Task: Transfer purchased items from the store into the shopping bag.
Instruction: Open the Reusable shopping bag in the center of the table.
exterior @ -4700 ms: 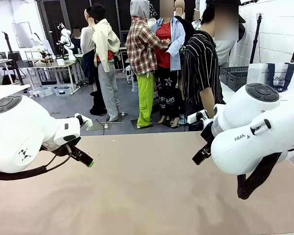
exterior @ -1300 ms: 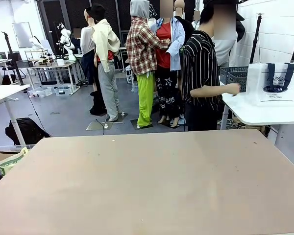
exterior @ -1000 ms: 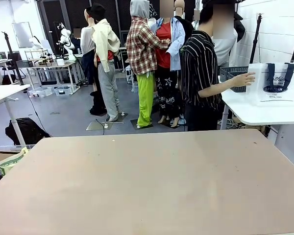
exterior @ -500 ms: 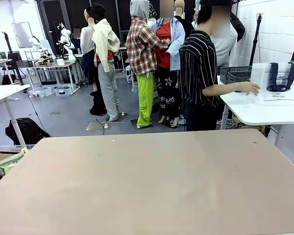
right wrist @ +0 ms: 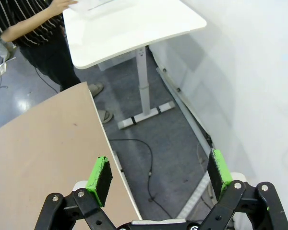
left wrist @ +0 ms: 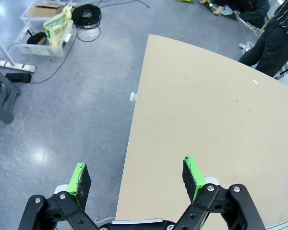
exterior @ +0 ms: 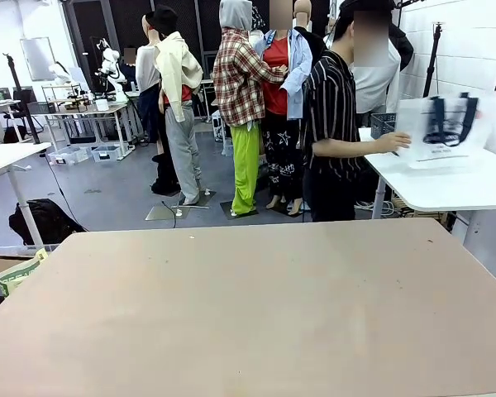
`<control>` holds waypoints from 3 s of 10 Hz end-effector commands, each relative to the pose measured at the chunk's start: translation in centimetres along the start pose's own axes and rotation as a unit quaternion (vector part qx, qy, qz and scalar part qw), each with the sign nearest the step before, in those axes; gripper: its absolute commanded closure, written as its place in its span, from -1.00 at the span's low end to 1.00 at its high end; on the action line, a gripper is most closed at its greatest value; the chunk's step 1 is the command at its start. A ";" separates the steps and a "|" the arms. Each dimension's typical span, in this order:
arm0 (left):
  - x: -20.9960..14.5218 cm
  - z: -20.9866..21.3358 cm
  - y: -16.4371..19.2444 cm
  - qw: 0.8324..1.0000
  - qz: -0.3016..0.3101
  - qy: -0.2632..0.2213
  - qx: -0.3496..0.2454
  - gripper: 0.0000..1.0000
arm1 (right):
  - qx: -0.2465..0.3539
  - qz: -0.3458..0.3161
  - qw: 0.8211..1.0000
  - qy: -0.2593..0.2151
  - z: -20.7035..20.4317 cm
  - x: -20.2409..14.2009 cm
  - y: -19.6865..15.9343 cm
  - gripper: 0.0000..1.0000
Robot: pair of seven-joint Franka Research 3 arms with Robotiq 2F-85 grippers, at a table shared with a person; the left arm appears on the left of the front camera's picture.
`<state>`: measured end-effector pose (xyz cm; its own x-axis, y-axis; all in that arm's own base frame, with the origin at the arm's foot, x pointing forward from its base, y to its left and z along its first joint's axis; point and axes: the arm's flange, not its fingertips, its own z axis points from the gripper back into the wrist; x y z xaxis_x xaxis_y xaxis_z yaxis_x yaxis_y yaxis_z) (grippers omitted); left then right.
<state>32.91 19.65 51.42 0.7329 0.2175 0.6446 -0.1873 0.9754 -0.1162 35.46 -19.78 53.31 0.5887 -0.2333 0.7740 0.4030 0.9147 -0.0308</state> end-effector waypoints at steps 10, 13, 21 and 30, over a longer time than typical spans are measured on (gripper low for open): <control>-0.1 0.1 0.4 1.000 -0.006 -0.001 0.003 -1.00 | -0.004 0.007 1.000 0.003 -0.1 -0.1 0.2 -1.00; -0.1 0.1 0.4 1.000 -0.006 -0.001 0.003 -1.00 | -0.004 0.007 1.000 0.003 -0.1 -0.1 0.2 -1.00; -0.1 0.1 0.4 1.000 -0.006 -0.001 0.003 -1.00 | -0.004 0.007 1.000 0.003 -0.1 -0.1 0.2 -1.00; -0.1 0.1 0.4 1.000 -0.006 -0.001 0.003 -1.00 | -0.004 0.007 1.000 0.003 -0.1 -0.1 0.2 -1.00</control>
<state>32.91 19.65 51.42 0.7329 0.2175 0.6446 -0.1874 0.9754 -0.1161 35.46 -19.78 53.31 0.5887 -0.2333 0.7739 0.4030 0.9147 -0.0308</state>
